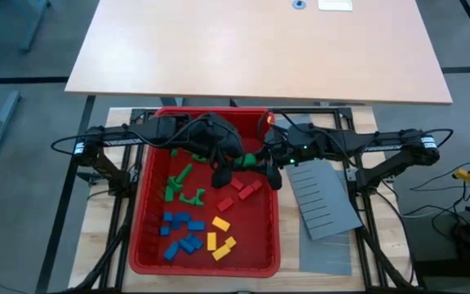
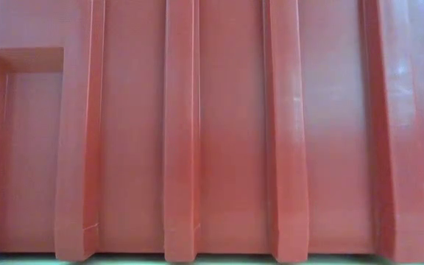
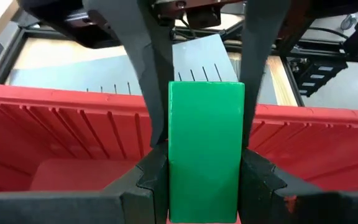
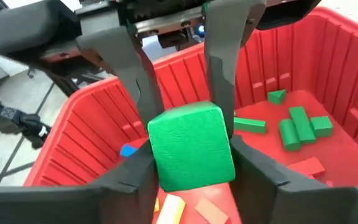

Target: Sort blocks

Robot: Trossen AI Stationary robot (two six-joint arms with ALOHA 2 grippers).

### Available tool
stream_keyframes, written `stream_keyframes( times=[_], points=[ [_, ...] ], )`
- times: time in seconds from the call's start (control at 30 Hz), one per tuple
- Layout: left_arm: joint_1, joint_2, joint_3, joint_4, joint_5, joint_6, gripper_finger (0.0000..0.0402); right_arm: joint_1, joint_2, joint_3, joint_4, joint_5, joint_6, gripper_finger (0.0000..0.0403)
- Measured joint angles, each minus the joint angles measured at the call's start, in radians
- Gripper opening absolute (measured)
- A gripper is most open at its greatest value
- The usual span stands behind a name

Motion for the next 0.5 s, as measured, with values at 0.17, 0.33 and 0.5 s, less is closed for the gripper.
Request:
stream_keyframes(
  times=[0.17,0.33,0.5],
  points=[
    [0.0,0.0,0.0,-0.009,0.012,-0.03,0.0111,0.0,0.011,0.001,0.0,-0.011,-0.014,0.0113],
    [-0.001,0.0,0.0,-0.012,0.001,-0.027,0.0156,-0.002,-0.001,0.001,-0.004,-0.007,-0.013,0.0113],
    [0.0,-0.011,0.0,-0.101,-0.014,-0.026,0.029,-0.011,-0.05,0.001,-0.07,0.036,-0.014,0.0113]
  ],
)
